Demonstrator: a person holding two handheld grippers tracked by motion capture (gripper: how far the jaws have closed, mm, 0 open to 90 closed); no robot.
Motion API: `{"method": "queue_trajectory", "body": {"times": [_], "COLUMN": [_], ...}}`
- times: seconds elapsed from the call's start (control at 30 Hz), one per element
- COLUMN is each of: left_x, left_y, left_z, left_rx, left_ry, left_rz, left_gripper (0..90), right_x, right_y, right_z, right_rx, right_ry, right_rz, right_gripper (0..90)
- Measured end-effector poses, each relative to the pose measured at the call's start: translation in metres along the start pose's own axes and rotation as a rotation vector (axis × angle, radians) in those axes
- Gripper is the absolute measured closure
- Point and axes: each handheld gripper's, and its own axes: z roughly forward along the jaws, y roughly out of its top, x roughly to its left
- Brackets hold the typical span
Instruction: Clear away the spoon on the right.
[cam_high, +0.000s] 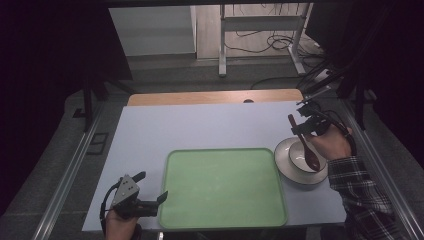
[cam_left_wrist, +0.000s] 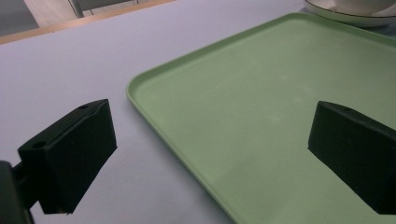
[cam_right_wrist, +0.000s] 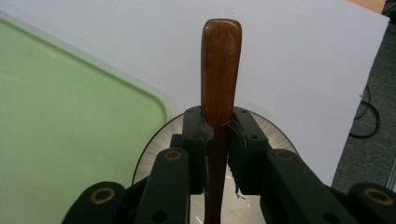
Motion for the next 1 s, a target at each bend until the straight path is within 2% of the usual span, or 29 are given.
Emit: {"method": "queue_trajectory", "body": {"times": [0.3,0.5,0.8,1.0], "left_x": [0.0,0.0,0.0,-0.001], "left_y": [0.0,0.0,0.0,0.0], "left_z": [0.0,0.0,0.0,-0.001], "left_rx": [0.0,0.0,-0.001,-0.001], "left_ry": [0.0,0.001,0.001,0.002], "left_rz": [0.001,0.001,0.002,0.005], "left_gripper": [1.0,1.0,1.0,1.0], "right_x": [0.019,0.032,0.056,0.067], "right_y": [0.003,0.004,0.006,0.006], "right_z": [-0.002,0.001,0.017,0.024], "right_rx": [0.049,0.054,0.108,0.127], "right_ry": [0.023,0.037,0.082,0.089], "right_rz": [-0.032,-0.052,-0.078,-0.092], "right_gripper": [77.8,77.8,77.8,77.8]}}
